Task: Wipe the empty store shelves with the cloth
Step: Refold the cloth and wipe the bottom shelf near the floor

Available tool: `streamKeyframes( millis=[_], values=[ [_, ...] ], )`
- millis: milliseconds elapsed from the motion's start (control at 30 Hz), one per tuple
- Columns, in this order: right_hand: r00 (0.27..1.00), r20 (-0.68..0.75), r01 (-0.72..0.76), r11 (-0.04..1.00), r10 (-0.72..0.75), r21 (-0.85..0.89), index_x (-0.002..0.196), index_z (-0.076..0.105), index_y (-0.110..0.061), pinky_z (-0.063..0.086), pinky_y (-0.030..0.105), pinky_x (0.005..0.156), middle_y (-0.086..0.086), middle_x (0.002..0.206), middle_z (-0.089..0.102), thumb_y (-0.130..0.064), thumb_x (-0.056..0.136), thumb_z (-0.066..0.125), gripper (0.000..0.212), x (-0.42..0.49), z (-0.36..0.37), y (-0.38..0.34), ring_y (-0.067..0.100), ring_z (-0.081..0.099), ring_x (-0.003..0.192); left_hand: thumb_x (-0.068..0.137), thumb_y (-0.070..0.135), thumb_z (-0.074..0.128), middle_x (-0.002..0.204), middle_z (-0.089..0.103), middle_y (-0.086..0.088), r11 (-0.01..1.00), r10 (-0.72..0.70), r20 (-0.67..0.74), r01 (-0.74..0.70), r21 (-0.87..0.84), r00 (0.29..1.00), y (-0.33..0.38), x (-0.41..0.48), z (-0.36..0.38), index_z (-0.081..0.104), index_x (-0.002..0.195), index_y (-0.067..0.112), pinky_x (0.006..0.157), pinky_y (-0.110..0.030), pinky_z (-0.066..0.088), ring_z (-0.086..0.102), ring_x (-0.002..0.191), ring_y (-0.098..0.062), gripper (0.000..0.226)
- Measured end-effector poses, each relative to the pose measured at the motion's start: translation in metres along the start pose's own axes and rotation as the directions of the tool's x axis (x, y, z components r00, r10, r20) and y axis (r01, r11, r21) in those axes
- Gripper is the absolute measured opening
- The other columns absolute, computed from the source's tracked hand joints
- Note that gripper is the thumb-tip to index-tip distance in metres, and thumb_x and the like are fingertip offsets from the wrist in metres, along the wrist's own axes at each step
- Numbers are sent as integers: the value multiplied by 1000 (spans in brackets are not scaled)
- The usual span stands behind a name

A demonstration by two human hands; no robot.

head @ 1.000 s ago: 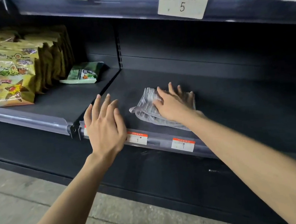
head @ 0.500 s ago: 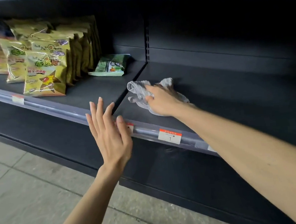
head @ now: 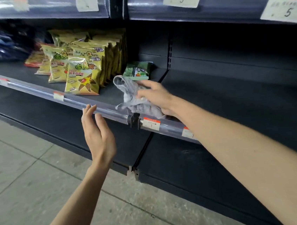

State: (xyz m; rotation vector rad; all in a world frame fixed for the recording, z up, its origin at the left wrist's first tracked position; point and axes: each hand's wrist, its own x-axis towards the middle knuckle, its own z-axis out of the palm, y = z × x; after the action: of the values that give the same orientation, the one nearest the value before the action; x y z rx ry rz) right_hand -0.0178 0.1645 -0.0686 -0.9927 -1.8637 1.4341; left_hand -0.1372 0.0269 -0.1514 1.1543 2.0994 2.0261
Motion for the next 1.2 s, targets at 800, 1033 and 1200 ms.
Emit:
streamKeyframes(
  millis=[800, 1033, 1200],
  values=[
    [907, 281, -410, 815, 315, 409, 101, 73, -11, 56, 32, 84, 9, 97, 75, -33, 95, 53, 31, -202, -58, 40, 20, 71, 88, 81, 50, 73, 104, 75, -11, 785, -240, 762, 582, -212, 602, 77, -77, 24, 73, 108, 11, 92, -42, 55, 72, 96, -25, 48],
    [925, 261, -381, 647, 277, 661, 111, 73, -18, 52, 33, 94, 7, 116, 72, -55, 100, 30, 58, -236, -45, 104, 19, 67, 110, 86, 43, 72, 76, 68, -5, 841, -370, 669, 539, -54, 644, 28, -123, 29, 67, 87, 1, 66, -33, 58, 67, 69, -15, 42],
    [923, 151, -375, 736, 354, 564, 128, 60, -12, 48, 43, 103, 12, 123, 69, -41, 85, 67, 52, -244, -24, 165, 26, 65, 115, 89, 44, 69, 69, 59, -1, 884, -393, 628, 464, 56, 672, -18, -150, 33, 61, 80, 0, 58, -28, 49, 58, 61, -11, 45]
  ],
)
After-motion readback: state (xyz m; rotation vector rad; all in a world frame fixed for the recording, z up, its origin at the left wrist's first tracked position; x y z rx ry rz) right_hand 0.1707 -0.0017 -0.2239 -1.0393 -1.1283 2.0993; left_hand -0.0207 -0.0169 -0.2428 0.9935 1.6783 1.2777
